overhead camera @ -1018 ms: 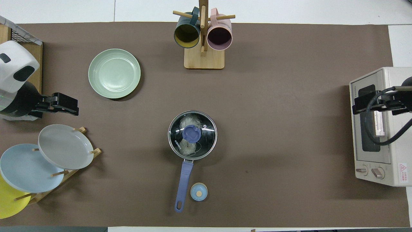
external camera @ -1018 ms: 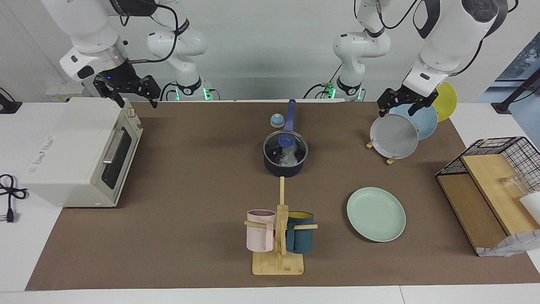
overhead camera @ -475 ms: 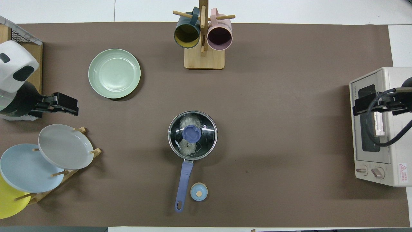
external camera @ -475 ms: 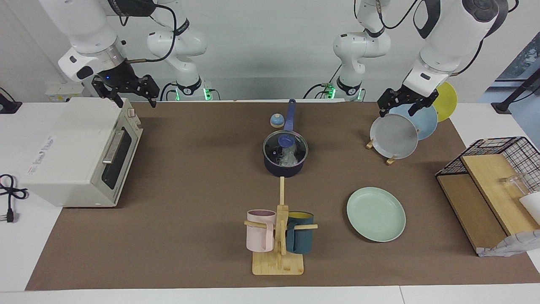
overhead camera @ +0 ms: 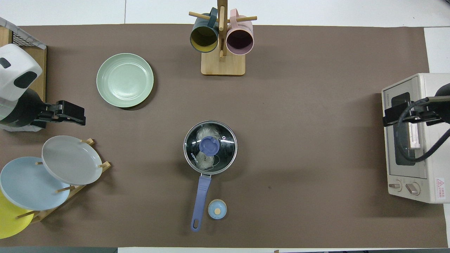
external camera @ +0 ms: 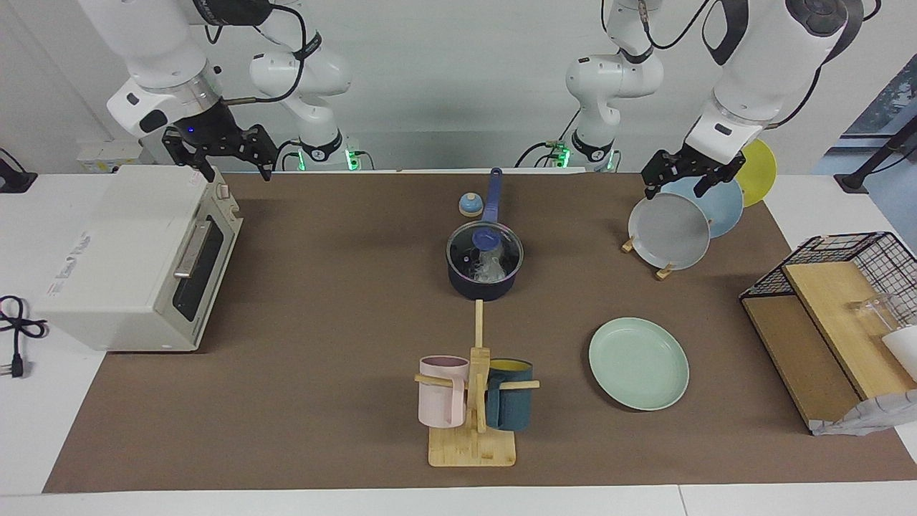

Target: Transfer vermicelli from plate to pot

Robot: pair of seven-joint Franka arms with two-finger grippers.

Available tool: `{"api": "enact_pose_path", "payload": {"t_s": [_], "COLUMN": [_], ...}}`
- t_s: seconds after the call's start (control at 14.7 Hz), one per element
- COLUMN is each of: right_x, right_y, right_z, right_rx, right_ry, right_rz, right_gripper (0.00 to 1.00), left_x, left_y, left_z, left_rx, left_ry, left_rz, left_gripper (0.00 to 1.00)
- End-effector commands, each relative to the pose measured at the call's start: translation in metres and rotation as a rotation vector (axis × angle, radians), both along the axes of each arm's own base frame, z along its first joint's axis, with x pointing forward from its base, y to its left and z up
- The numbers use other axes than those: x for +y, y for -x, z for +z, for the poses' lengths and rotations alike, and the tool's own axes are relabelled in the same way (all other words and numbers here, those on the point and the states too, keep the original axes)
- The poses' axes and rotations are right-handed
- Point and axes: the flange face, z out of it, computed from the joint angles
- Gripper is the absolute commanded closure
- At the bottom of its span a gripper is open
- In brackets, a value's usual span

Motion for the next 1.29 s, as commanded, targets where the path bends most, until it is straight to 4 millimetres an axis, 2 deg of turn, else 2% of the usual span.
{"api": "enact_pose_path", "payload": {"t_s": [0.0,0.75,1.22], "right_x": [-0.0083,-0.0092,-0.009], "right_y": [0.0027,-0.0013,-0.001], "right_z": [0.0055,0.0088,0.0091], "right_rx": [-0.008,-0.037,-0.039], "right_ry": [-0.001,-0.002,-0.004], "right_rz": [0.002,0.002,0.004], "right_gripper": [0.0,0.0,0.0], "left_x": [0.0015,-0.0029,0.0019], "left_y": [0.004,0.0021,0.0005], "left_z": [0.004,0.0054,0.0053], "left_rx": [-0.016,-0.034,-0.04], "left_ry": [0.014,0.017,0.018], "left_rz": [0.017,0.007,0.015], "left_gripper": [0.0,0.0,0.0]}}
